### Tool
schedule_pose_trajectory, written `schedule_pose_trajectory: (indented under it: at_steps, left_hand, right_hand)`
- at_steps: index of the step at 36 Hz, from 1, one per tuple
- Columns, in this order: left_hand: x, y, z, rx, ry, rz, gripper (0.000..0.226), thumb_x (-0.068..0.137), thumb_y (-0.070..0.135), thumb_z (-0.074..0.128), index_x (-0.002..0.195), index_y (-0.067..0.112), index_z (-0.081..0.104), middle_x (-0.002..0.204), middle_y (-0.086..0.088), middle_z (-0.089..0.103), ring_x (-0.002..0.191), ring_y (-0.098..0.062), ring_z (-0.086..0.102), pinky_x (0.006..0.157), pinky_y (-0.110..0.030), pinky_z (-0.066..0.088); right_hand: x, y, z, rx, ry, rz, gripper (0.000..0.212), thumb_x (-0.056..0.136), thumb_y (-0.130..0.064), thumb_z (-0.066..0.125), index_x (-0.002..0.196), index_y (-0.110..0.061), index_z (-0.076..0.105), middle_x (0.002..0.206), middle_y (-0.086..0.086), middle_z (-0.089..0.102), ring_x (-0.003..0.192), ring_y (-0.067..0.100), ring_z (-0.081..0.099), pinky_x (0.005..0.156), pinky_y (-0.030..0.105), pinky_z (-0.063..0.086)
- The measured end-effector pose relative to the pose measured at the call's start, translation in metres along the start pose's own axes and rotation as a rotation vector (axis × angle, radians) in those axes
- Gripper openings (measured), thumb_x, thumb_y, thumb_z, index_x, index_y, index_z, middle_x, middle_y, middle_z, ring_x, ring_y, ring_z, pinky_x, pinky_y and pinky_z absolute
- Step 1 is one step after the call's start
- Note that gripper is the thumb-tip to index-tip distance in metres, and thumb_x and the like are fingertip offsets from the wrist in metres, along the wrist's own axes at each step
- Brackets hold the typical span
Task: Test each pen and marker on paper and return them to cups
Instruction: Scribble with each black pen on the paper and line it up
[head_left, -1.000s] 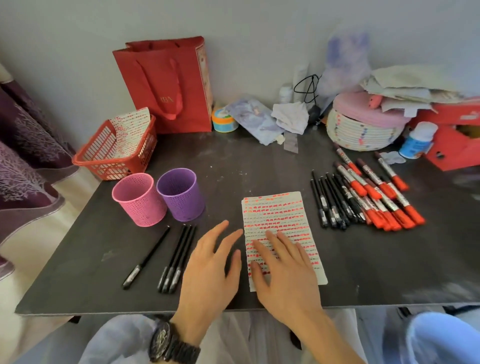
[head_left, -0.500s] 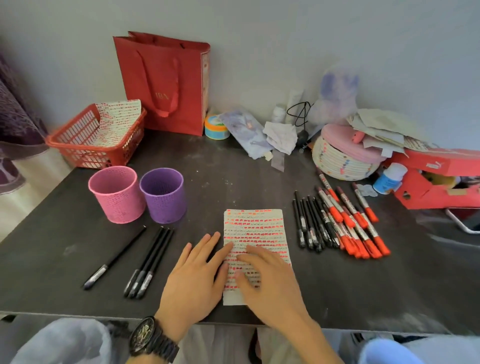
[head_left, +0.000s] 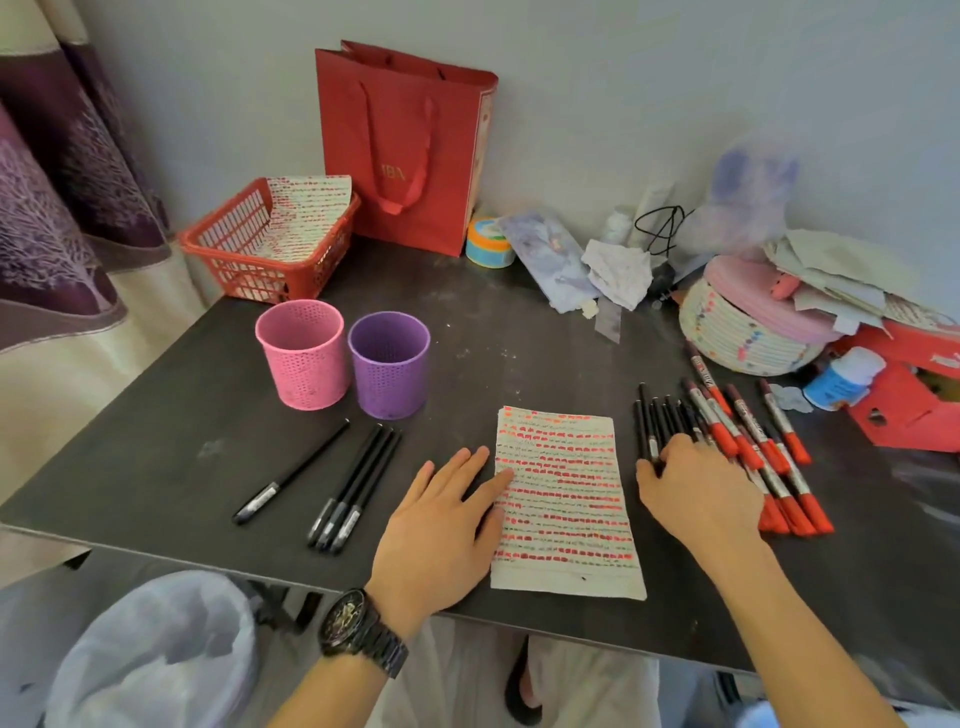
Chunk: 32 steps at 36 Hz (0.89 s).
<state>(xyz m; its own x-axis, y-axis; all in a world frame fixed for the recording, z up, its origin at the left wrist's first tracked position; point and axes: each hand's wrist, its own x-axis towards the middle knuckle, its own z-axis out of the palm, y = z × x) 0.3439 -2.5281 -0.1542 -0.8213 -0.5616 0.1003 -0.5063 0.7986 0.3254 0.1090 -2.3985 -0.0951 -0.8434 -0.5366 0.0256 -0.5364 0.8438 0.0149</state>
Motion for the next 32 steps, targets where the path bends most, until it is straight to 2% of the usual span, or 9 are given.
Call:
schedule_pose_trajectory:
  at_steps: [5,10,15,18,22,25,28,29,32]
  left_hand:
    - [0.001,-0.001,0.002,-0.009,0.001,0.000,0.052,0.105,0.053,0.019,0.157,0.046,0.020,0.168,0.014,0.008,0.155,-0.007,0.000,0.122,-0.030,-0.012]
    - [0.002,-0.002,0.002,-0.014,-0.002,0.005,0.053,0.105,0.055,0.017,0.157,0.047,0.018,0.168,0.014,0.007,0.155,-0.007,-0.001,0.121,-0.031,-0.013]
    - [0.002,-0.002,0.002,-0.008,0.004,0.007,0.054,0.104,0.055,0.015,0.157,0.047,0.018,0.168,0.014,0.006,0.155,-0.006,-0.003,0.119,-0.030,-0.016]
    - [0.001,-0.002,0.002,-0.005,0.009,0.006,0.053,0.105,0.055,0.016,0.157,0.047,0.016,0.168,0.015,0.005,0.154,-0.006,-0.004,0.119,-0.029,-0.017]
    - [0.001,-0.002,0.002,-0.005,0.012,0.007,0.053,0.105,0.055,0.016,0.157,0.048,0.016,0.168,0.016,0.004,0.154,-0.005,-0.005,0.117,-0.027,-0.019]
    - [0.001,-0.002,0.002,-0.002,0.011,0.005,0.054,0.104,0.056,0.013,0.157,0.048,0.014,0.168,0.016,0.003,0.154,-0.004,-0.006,0.116,-0.027,-0.020]
    - [0.000,-0.002,0.002,-0.005,0.008,0.001,0.054,0.103,0.057,0.012,0.157,0.048,0.014,0.168,0.017,0.003,0.154,-0.004,-0.006,0.116,-0.027,-0.020]
    - [0.000,-0.001,0.002,-0.007,0.007,0.000,0.054,0.103,0.057,0.013,0.157,0.049,0.015,0.168,0.017,0.003,0.154,-0.004,-0.006,0.116,-0.027,-0.020]
    - [0.000,0.000,0.001,-0.017,0.008,-0.003,0.053,0.104,0.056,0.016,0.157,0.049,0.017,0.168,0.017,0.004,0.154,-0.004,-0.005,0.116,-0.025,-0.021]
  right_hand:
    - [0.001,-0.007,0.006,-0.043,0.015,0.009,0.034,0.098,-0.050,0.050,0.096,-0.017,0.041,0.076,-0.003,0.046,0.070,0.023,0.050,0.055,0.029,0.034]
    - [0.007,-0.012,0.004,-0.022,-0.029,0.014,0.031,0.098,-0.047,0.048,0.089,-0.018,0.044,0.070,-0.002,0.040,0.072,0.025,0.047,0.062,0.032,0.037]
    - [0.011,-0.010,0.004,-0.019,-0.007,0.003,0.029,0.098,-0.044,0.047,0.086,-0.018,0.048,0.067,-0.002,0.044,0.063,0.021,0.048,0.051,0.030,0.031]
    - [0.015,-0.006,0.007,0.012,-0.036,-0.009,0.028,0.099,-0.043,0.050,0.095,-0.016,0.053,0.069,-0.002,0.049,0.058,0.015,0.047,0.048,0.029,0.032]
    - [0.014,0.004,0.008,0.229,-0.116,-0.003,0.044,0.100,-0.045,0.055,0.133,-0.015,0.055,0.085,-0.001,0.063,0.068,0.013,0.053,0.061,0.030,0.043]
    - [0.002,0.009,0.003,0.399,-0.084,0.013,0.053,0.100,-0.045,0.056,0.144,-0.018,0.050,0.078,-0.007,0.064,0.066,0.005,0.054,0.065,0.028,0.041]
    - [-0.016,0.012,0.003,0.680,-0.122,0.039,0.044,0.100,-0.043,0.057,0.138,-0.022,0.058,0.105,-0.001,0.075,0.087,0.013,0.069,0.079,0.032,0.054]
    - [-0.023,0.013,0.003,0.803,-0.141,0.054,0.038,0.100,-0.040,0.059,0.133,-0.023,0.062,0.104,-0.003,0.075,0.086,0.012,0.070,0.078,0.032,0.056]
    - [-0.046,0.009,0.005,1.108,-0.197,0.081,0.016,0.099,-0.034,0.059,0.107,-0.026,0.072,0.078,-0.008,0.075,0.068,0.006,0.069,0.061,0.018,0.053]
